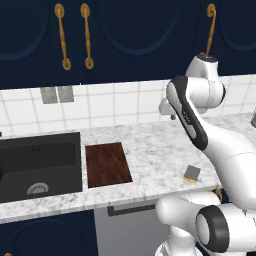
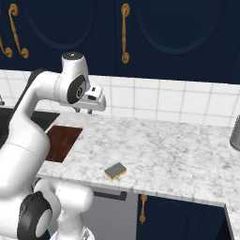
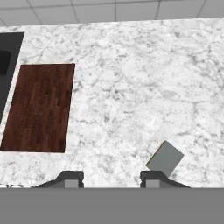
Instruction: Pick up the sponge from the counter and clean the cutting board by briefly scrubbing or pressing down on the cutting board. Once finished, release the sponge.
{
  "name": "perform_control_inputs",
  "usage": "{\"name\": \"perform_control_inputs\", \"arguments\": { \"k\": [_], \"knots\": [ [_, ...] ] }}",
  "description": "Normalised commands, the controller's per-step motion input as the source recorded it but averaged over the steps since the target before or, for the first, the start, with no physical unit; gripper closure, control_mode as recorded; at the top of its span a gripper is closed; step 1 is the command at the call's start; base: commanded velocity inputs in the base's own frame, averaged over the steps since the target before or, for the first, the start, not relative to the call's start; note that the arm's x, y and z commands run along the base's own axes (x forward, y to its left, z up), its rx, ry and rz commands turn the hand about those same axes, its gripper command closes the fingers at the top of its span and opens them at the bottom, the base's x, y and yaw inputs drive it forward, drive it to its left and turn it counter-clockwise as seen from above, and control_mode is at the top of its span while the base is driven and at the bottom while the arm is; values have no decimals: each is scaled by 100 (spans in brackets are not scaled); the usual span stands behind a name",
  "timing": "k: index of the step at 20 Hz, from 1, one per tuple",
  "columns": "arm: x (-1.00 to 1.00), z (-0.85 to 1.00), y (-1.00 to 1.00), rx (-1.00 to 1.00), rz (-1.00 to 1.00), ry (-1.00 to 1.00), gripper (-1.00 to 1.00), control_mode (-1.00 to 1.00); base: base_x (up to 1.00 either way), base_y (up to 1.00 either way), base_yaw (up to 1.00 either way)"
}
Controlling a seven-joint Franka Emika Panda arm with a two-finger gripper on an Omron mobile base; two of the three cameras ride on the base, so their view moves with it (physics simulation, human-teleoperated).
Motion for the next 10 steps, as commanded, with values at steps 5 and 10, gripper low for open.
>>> {"name": "perform_control_inputs", "arguments": {
  "k": [5,10],
  "knots": [
    [-35,-25,0,-2,0,0,-100,-100,0,0,0],
    [-67,-100,-26,0,-2,0,-100,-100,0,0,0]
  ]
}}
